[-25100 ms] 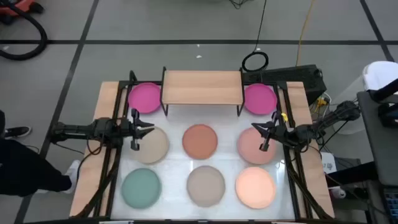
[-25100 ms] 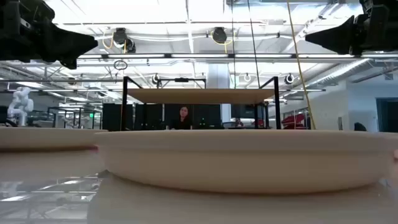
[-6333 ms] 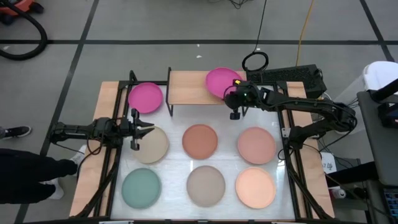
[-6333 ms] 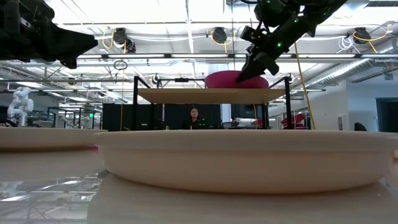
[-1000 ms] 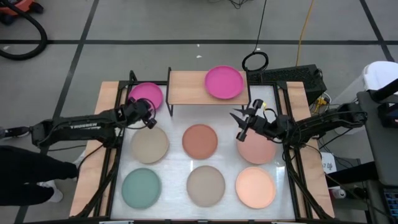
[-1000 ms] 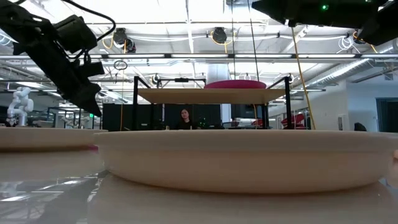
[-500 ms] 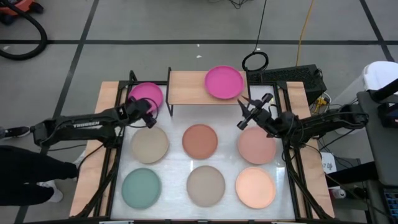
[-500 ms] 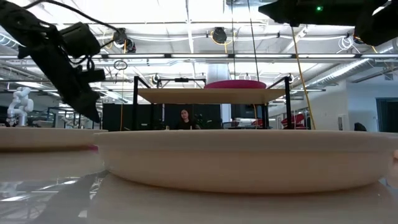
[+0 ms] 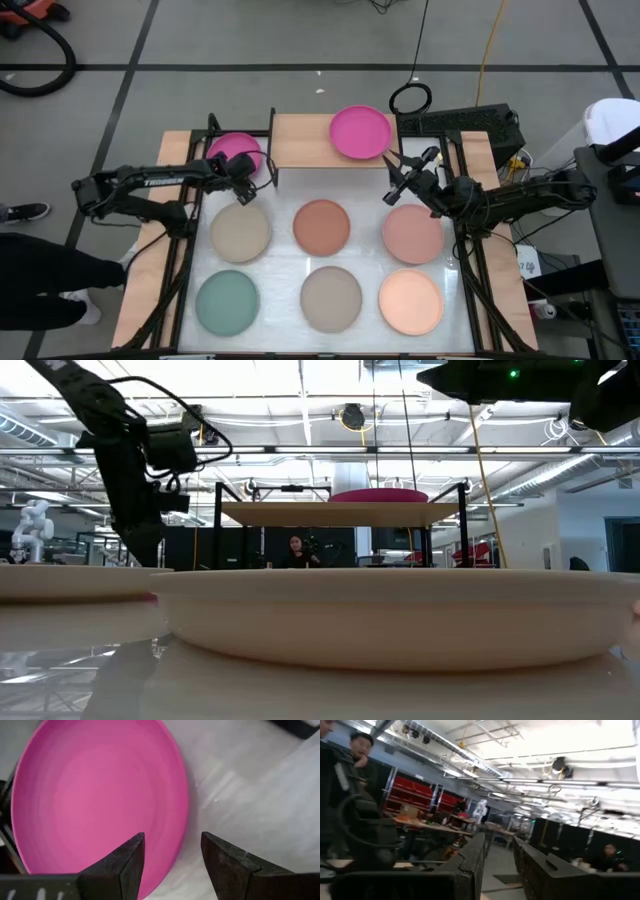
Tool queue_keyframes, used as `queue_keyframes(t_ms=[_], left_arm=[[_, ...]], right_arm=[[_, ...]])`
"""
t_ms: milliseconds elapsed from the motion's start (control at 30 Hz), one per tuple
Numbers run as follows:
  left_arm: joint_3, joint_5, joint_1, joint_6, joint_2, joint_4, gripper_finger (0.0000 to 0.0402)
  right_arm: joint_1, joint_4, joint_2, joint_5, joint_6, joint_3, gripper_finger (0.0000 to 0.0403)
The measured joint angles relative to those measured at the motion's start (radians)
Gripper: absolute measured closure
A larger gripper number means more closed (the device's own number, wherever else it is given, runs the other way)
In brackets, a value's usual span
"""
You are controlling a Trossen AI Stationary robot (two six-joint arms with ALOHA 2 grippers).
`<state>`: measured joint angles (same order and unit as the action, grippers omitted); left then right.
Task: Place and stack plates onto a shelf
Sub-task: Stack the pink plate on top of the pink plate on the shelf
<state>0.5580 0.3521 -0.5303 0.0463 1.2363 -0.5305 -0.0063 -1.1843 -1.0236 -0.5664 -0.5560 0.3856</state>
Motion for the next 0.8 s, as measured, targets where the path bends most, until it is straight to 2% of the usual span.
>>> queue_keyframes(t_ms=[100,300,400,533,800], left_arm=[[0.004,-0.012,-0.018,-0.014,0.027,0.0,0.0201],[0.004,-0.009,-0.053,-0.016,0.04,0.006,0.0201],[0.004,-0.002,-0.063,-0.016,0.04,0.007,0.0202],[0.004,0.005,-0.072,-0.025,0.04,-0.001,0.0229],[0.004,0.004,-0.092,-0.02,0.04,-0.002,0.034]], right_arm=[[0.0,0.112,0.047,0.069,0.089,0.03,0.0319],[0.0,0.558,0.118,0.222,0.253,0.186,0.0319],[0.0,0.696,0.127,0.29,0.303,0.242,0.0319],[0.002,0.711,0.131,0.344,0.329,0.246,0.0319],[0.002,0.687,0.132,0.359,0.336,0.247,0.0319]])
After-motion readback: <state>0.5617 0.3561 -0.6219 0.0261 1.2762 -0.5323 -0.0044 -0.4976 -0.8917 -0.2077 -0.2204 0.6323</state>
